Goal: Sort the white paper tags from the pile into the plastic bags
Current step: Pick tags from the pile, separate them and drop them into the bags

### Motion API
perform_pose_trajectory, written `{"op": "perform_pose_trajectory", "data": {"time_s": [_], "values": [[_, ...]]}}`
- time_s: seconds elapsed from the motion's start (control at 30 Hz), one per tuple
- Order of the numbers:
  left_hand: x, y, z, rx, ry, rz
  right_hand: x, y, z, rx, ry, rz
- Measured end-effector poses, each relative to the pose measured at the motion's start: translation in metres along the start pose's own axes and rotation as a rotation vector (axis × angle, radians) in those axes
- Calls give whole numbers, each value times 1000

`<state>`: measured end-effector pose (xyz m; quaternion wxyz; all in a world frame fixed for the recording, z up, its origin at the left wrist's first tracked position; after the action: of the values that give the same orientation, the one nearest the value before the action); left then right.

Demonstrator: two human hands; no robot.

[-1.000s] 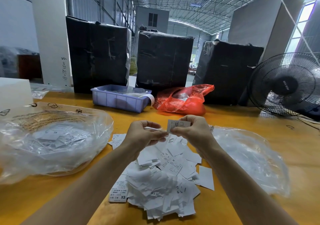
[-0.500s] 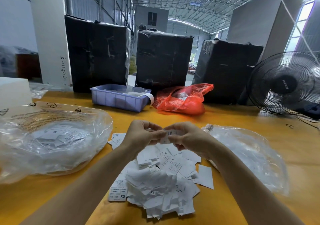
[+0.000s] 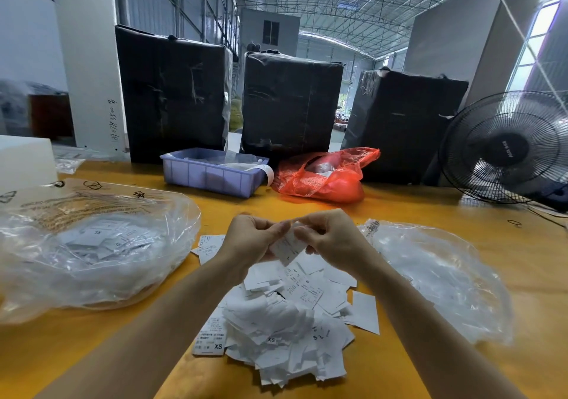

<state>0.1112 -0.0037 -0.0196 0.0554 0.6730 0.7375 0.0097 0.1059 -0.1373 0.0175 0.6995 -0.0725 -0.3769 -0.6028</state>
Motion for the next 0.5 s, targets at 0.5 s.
{"op": "perform_pose_trajectory", "data": {"time_s": [0.5], "values": [[10,-2,8,134,-248,-245,-2,-6,2,-63,143,-76]]}}
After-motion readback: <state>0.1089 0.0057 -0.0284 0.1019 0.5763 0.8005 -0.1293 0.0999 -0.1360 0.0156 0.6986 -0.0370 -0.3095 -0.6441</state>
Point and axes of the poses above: each hand's wrist, its own y-axis towards the middle knuckle, its own x-axis out of the back of the hand, z = x × y, the point moved 6 cm from there along y, towards the middle knuckle, and after that the axes turned 3 degrees about -z, right-handed, at the moved point
